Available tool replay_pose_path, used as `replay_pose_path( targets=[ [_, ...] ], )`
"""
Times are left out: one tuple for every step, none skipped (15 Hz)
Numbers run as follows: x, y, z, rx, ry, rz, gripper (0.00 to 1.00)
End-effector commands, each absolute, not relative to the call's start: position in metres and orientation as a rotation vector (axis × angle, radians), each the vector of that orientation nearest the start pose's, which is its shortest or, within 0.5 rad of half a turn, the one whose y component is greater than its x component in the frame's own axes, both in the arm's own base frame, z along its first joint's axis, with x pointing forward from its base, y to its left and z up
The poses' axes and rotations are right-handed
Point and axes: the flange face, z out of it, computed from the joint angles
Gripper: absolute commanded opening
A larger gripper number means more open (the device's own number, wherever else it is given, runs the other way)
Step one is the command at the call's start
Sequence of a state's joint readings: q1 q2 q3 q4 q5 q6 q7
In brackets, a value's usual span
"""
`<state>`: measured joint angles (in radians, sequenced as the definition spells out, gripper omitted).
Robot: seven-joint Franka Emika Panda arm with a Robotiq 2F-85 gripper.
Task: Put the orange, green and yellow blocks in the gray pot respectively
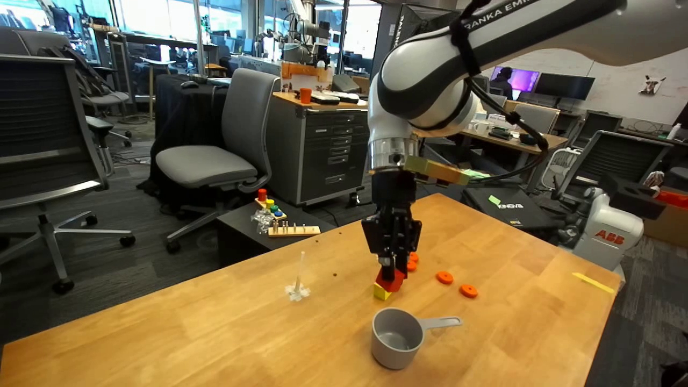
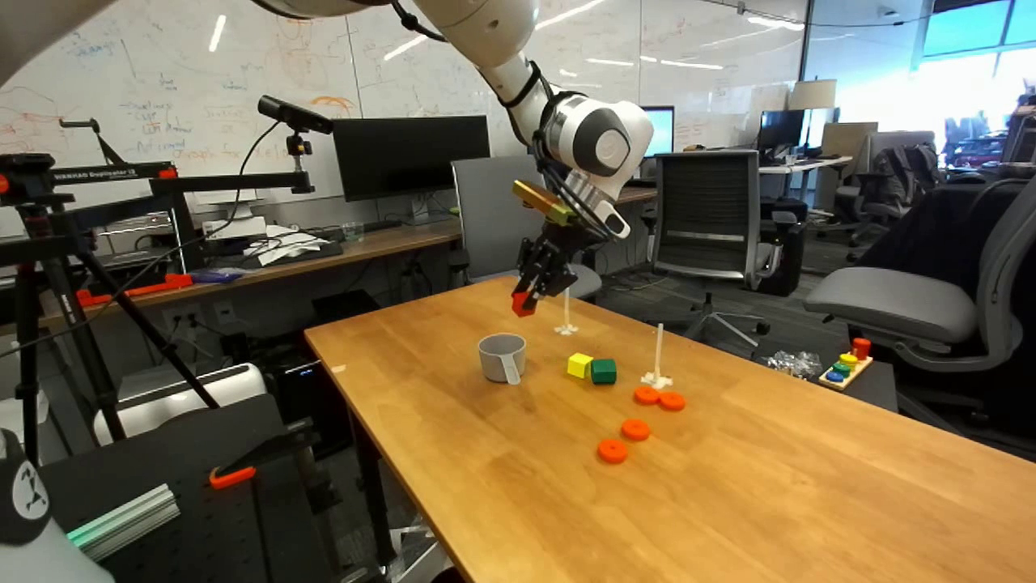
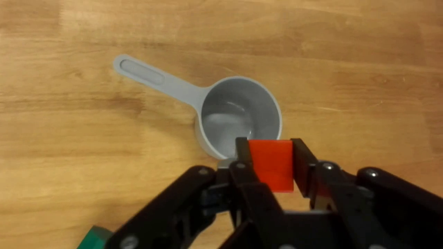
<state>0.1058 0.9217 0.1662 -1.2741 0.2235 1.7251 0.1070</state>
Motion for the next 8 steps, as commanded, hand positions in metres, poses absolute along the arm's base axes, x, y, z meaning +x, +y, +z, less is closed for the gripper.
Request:
replay_pose_path(
  targets=[
    [0.6515, 0.1930, 0.1694, -2.736, -0.059, 0.834, 0.08],
    [0.6493, 0.1931, 0.1674, -2.733, -0.057, 0.844, 0.08],
    [0.6475, 0.1940, 0.1657, -2.728, -0.057, 0.854, 0.09],
    [0.6452, 0.1941, 0.1654, -2.721, -0.065, 0.871, 0.58],
    [0.6434, 0.1941, 0.1642, -2.722, -0.081, 0.881, 0.60],
    [0.6425, 0.1923, 0.1632, -2.733, -0.074, 0.886, 0.66],
    [0.6418, 0.1902, 0.1629, -2.727, -0.075, 0.896, 0.75],
    [0.6425, 0.1869, 0.1634, -2.736, -0.065, 0.895, 0.82]
  ],
)
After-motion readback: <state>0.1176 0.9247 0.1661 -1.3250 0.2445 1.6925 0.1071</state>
